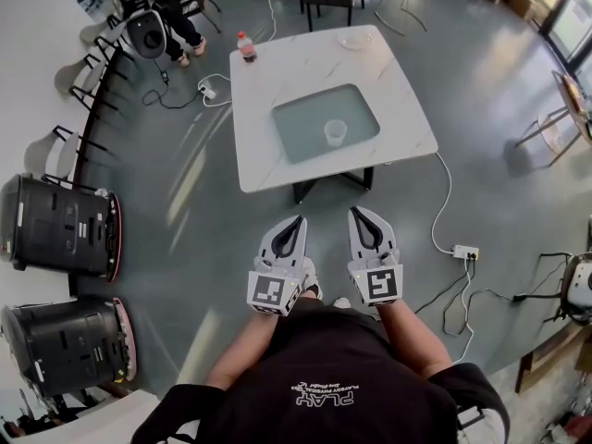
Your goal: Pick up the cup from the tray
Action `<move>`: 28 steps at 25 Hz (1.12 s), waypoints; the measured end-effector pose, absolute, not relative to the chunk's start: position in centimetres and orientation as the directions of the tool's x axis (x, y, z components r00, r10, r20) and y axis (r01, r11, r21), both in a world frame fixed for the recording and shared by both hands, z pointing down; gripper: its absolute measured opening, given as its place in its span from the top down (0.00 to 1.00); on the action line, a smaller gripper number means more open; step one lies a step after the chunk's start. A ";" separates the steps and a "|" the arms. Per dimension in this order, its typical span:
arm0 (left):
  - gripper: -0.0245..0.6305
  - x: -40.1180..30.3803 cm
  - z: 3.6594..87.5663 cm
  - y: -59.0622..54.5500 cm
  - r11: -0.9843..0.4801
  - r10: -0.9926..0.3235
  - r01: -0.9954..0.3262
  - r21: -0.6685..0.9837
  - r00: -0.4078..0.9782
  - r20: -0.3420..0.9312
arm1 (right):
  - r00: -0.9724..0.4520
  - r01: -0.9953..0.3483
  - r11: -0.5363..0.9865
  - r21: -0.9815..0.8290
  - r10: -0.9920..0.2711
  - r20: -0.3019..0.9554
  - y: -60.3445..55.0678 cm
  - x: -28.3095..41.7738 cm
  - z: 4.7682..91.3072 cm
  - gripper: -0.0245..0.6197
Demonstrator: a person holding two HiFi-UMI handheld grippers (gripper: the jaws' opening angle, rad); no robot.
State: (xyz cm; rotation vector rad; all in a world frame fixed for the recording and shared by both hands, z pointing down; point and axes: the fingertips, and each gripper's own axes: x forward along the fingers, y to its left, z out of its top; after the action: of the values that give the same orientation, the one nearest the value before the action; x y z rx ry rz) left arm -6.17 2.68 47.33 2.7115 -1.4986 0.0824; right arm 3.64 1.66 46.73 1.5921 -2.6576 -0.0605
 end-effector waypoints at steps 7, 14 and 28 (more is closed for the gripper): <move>0.96 -7.7 47.1 -0.9 -0.569 -0.820 -0.822 0.029 0.570 0.056 | -0.444 -0.892 0.445 0.077 -0.895 0.036 -1.7 1.7 46.7 0.95; 0.96 -8.7 47.0 -3.9 -0.623 -0.779 -0.781 0.042 0.625 0.052 | -0.393 -0.914 0.396 0.091 -0.918 0.057 -4.7 0.5 47.1 0.95; 0.96 -9.2 47.8 -8.0 -0.666 -0.741 -0.743 0.066 0.669 0.052 | -0.332 -0.939 0.336 0.067 -0.941 0.059 -8.1 0.0 47.2 0.95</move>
State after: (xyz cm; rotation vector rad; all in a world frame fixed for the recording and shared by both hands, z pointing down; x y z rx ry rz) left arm -9.15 -8.03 47.84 2.7951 -1.2453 0.0316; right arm 0.04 -8.12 47.21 1.7616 -2.4956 -0.0321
